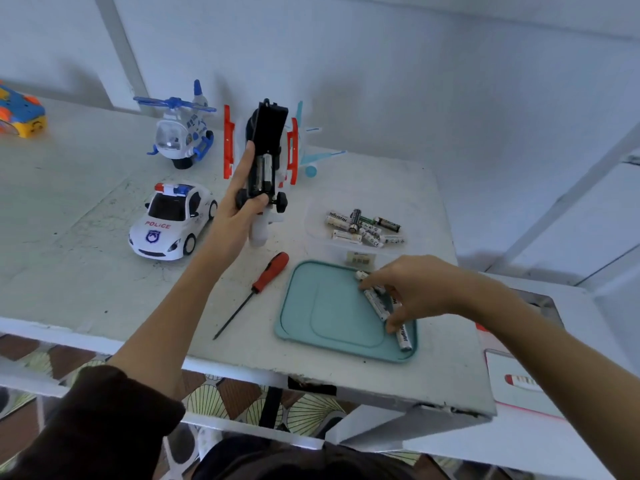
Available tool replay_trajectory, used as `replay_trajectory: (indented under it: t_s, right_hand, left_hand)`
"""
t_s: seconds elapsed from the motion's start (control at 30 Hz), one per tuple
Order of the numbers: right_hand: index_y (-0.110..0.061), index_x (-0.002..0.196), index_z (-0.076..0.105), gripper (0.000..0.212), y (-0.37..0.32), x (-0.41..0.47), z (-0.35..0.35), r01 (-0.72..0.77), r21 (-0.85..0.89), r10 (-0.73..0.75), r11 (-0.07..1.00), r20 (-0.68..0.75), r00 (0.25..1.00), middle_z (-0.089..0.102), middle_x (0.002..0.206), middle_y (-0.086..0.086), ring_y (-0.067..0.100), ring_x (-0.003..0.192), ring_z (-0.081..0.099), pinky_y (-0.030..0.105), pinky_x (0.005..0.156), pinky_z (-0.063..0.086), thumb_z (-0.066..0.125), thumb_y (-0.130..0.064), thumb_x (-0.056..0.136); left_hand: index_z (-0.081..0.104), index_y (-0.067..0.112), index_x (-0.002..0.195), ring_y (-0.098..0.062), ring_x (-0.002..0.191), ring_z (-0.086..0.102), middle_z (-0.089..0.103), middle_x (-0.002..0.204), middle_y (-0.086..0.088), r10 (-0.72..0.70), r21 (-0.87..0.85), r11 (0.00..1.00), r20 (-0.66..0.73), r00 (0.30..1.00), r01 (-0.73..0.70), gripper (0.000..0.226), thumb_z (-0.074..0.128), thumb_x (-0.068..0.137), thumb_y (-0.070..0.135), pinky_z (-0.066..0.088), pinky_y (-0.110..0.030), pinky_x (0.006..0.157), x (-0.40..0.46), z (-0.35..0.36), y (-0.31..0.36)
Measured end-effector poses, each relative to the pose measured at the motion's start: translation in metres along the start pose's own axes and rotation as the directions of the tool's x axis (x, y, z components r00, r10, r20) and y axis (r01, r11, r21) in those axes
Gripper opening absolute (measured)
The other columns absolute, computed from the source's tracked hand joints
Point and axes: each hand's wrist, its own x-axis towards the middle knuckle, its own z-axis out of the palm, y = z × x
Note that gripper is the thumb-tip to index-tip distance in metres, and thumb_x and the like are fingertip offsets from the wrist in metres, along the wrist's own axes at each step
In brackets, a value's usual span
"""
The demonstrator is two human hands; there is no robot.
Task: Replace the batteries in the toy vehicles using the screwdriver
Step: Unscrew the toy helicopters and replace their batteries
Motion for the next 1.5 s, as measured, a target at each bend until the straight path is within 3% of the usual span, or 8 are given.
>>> replay_trajectory:
  t_s: [0.13,0.23,0.43,0.63,0.8,1.0,1.23,1.5]
  right_hand:
    - [-0.030,0.126,0.047,0.061,-0.002,0.003,0.005,0.022,-0.005,-0.022,1.000,-0.072,0.997,0.055,0.096,-0.006,0.015,0.095,0.050,0.025,0.071,0.036,0.072,-0.044,0.072]
    - [-0.024,0.116,0.053,0.049,-0.001,0.006,0.004,0.109,0.241,-0.066,0.964,-0.182,0.981,0.050,0.074,-0.014,0.006,0.068,0.049,0.022,0.067,0.040,0.075,-0.029,0.072]
    - [-0.030,0.115,0.054,0.048,-0.013,0.018,-0.023,0.347,0.758,0.008,0.553,-0.421,0.907,0.060,0.086,0.002,0.030,0.079,0.058,0.037,0.074,0.053,0.055,0.006,0.083]
    - [-0.024,0.117,0.055,0.026,-0.033,0.063,-0.073,0.388,0.555,0.043,0.735,-0.610,0.791,0.063,0.089,-0.002,0.011,0.073,0.057,0.013,0.068,0.045,0.054,-0.014,0.093]
    - [-0.008,0.089,0.064,0.015,-0.050,0.097,-0.094,0.408,0.420,0.074,0.811,-0.764,0.641,0.053,0.080,-0.002,0.002,0.064,0.045,0.005,0.063,0.036,0.060,0.004,0.081]
    - [-0.003,0.098,0.064,0.023,-0.069,0.116,-0.097,0.458,0.504,0.206,0.732,-0.805,0.557,0.062,0.088,0.007,0.007,0.071,0.052,0.010,0.070,0.044,0.067,0.002,0.076]
    - [-0.002,0.092,0.061,0.017,-0.082,0.127,-0.093,0.519,0.635,0.408,0.573,-0.769,0.492,0.057,0.072,-0.010,-0.006,0.065,0.056,0.005,0.065,0.045,0.069,0.000,0.077]
    - [-0.002,0.087,0.066,0.013,-0.083,0.135,-0.094,0.507,0.520,0.303,0.687,-0.839,0.451,0.060,0.076,0.001,0.000,0.064,0.053,0.006,0.065,0.043,0.071,-0.002,0.075]
  left_hand:
    - [0.018,0.039,0.140,0.009,0.121,0.043,0.033,0.140,0.026,-0.014,0.008,1.000,0.005,1.000,0.014,0.067,0.036,0.096,-0.007,0.037,-0.011,0.099,-0.001,0.000,0.000]
    - [0.015,0.038,0.142,0.016,0.121,0.041,0.032,0.136,0.036,-0.016,0.008,1.000,0.012,1.000,0.016,0.067,0.036,0.097,-0.007,0.037,-0.009,0.098,-0.002,0.000,0.000]
    - [0.013,0.034,0.145,0.028,0.117,0.033,0.027,0.133,0.039,-0.030,0.006,1.000,0.010,0.999,0.030,0.069,0.038,0.096,-0.007,0.033,-0.002,0.094,-0.004,0.000,0.001]
    - [0.012,0.035,0.141,0.032,0.113,0.032,0.027,0.131,0.037,-0.028,0.004,1.000,-0.025,0.999,0.028,0.067,0.040,0.096,-0.007,0.030,0.002,0.091,-0.005,0.000,0.003]
    - [0.013,0.035,0.140,0.029,0.117,0.032,0.026,0.135,0.034,-0.021,-0.024,1.000,-0.043,0.999,0.020,0.068,0.037,0.096,-0.010,0.033,-0.002,0.094,-0.003,-0.005,0.001]
    - [0.022,0.045,0.135,0.020,0.128,0.028,0.027,0.138,0.037,-0.024,-0.038,0.999,-0.047,0.999,0.022,0.067,0.039,0.096,-0.006,0.030,-0.009,0.106,0.000,-0.008,-0.002]
    - [0.024,0.048,0.133,0.020,0.129,0.027,0.027,0.141,0.034,-0.024,-0.062,0.998,-0.038,0.999,0.022,0.067,0.038,0.096,-0.006,0.030,-0.012,0.108,0.001,-0.008,-0.001]
    - [0.025,0.048,0.134,0.012,0.133,0.029,0.028,0.143,0.029,-0.029,-0.078,0.997,-0.036,0.999,0.026,0.066,0.037,0.097,-0.005,0.028,-0.023,0.114,0.002,-0.009,-0.004]
